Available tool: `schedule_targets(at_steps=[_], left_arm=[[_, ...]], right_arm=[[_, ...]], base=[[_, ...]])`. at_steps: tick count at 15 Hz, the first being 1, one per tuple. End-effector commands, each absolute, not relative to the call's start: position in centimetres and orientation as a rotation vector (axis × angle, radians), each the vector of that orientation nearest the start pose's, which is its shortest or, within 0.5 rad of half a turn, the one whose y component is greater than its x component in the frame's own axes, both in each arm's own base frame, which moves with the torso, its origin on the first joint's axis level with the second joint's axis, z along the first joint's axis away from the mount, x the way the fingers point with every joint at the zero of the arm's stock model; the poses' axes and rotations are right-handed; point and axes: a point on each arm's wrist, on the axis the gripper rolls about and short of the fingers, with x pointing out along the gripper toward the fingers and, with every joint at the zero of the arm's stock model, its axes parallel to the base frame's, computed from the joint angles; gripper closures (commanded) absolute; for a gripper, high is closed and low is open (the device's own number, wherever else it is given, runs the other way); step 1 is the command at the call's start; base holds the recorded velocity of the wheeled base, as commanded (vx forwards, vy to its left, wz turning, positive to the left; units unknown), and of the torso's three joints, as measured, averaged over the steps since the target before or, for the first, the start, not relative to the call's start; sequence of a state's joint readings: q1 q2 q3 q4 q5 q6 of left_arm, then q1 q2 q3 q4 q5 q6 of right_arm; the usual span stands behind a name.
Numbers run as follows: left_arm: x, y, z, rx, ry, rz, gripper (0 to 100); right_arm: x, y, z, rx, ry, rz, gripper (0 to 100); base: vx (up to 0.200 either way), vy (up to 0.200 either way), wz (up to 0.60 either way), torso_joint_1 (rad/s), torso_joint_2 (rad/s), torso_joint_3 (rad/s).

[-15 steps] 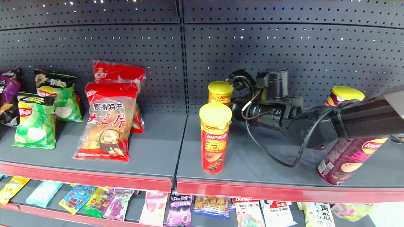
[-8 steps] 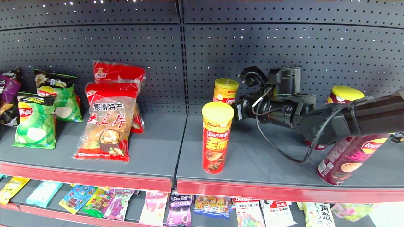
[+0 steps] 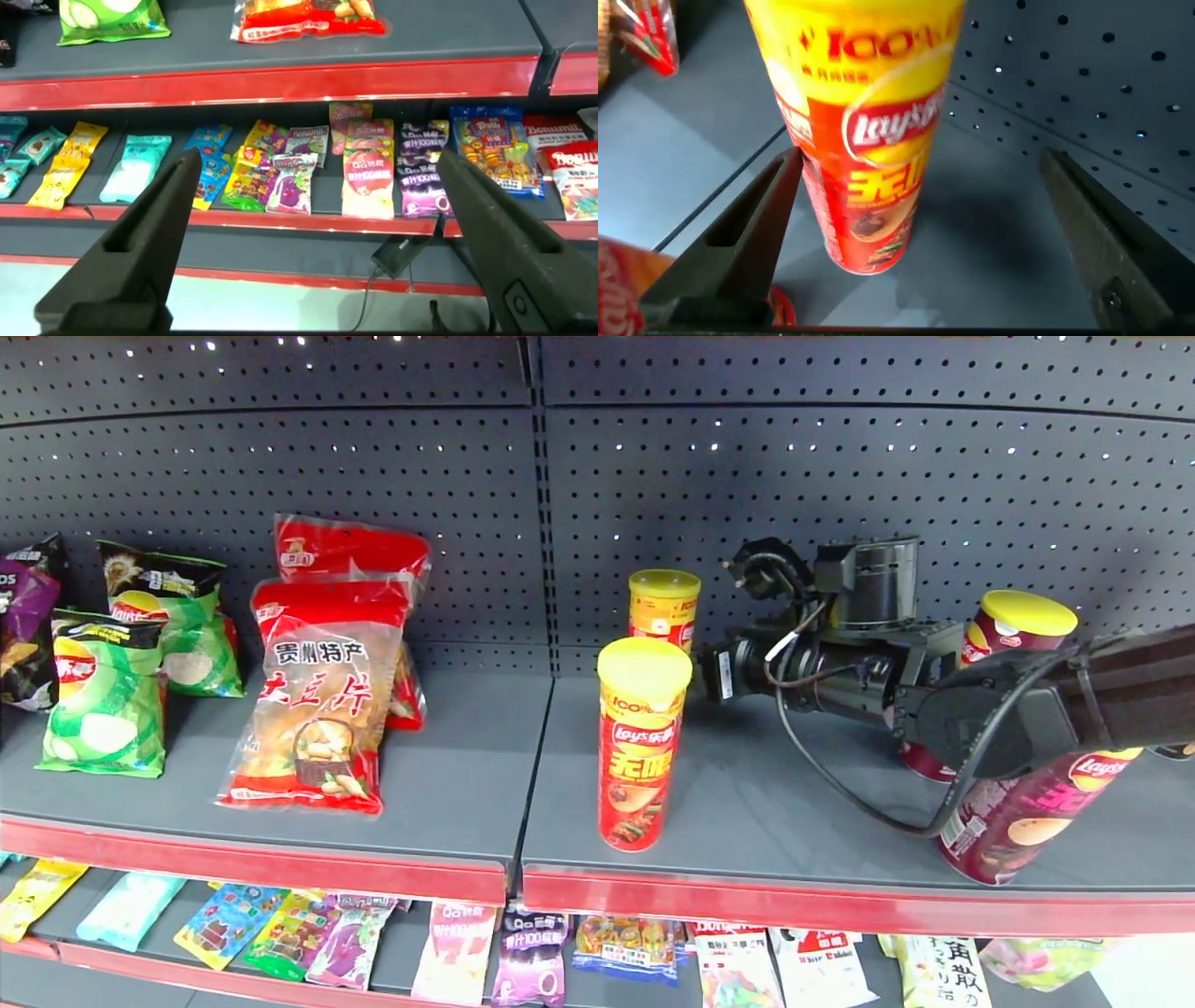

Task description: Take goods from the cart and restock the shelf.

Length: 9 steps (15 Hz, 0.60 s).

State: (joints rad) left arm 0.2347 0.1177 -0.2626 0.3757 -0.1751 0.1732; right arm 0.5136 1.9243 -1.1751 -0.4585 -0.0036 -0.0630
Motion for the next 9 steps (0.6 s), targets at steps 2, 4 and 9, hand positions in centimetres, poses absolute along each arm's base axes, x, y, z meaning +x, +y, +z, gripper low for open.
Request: schedule_targets(at_steps=[2,4,9], left_arm=[[-3.4,-1.2,11.1,0.125,0.234,0.039,0],[-3.4,-1.2,11.0,0.124,0.24,0.039,0],[-3.3,-1.2,10.8,0.121,0.252,0.036,0]], right_arm=[[32.9,18.8,19.0,-0.136,0.266,0.519,0],[32.3,18.4,18.9,-0.141,0.276,0.521,0],[29.4,17.5,19.0,-0.149,0.3,0.535,0]], base=[[0.0,0.0,0.0,0.0,0.0,0.0],[0.0,0.0,0.0,0.0,0.0,0.0],[0.0,0.0,0.0,0.0,0.0,0.0]])
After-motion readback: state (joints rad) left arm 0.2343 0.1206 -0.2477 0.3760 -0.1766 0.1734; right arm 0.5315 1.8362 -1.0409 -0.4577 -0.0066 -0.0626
